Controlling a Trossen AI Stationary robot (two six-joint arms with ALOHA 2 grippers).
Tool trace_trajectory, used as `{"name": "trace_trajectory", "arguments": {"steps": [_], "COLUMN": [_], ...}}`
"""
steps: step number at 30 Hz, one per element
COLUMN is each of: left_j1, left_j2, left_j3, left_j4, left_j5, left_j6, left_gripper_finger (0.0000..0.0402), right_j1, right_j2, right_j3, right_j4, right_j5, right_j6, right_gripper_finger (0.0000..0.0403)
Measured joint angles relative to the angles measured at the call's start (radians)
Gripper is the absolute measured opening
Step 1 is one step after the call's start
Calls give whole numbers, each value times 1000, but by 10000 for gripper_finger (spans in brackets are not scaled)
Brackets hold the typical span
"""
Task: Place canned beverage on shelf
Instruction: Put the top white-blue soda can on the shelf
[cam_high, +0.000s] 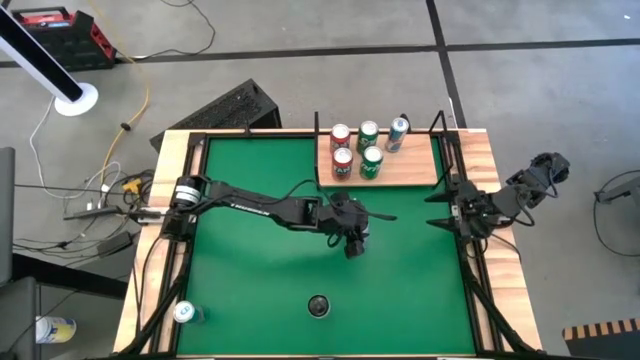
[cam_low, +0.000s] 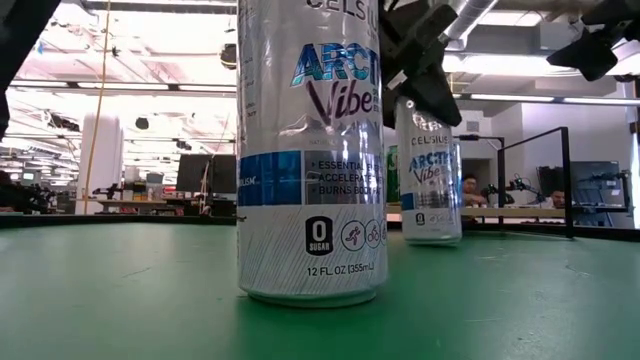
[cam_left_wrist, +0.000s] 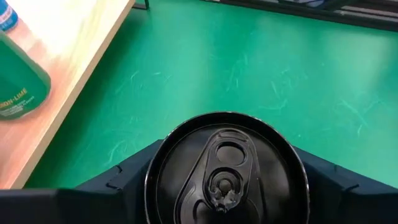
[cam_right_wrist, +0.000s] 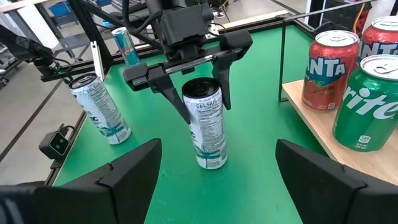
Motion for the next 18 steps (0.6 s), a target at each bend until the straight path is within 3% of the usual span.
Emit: {"name": "trace_trajectory", "arguments": {"steps": [6, 18], "left_j1": [0, 0], "left_j2": [-3, -6], "left_j3": [0, 5], "left_j4": [11, 21], "left_j5": [2, 28], "left_j6": [0, 7], "left_gripper_finger": [320, 328], "right_j1": [0, 0], "right_j2": [0, 2], "right_j3": [0, 0], "right_j4": [0, 1], "right_j5": [0, 1], "right_j6": [1, 3], "right_gripper_finger": [340, 340]}}
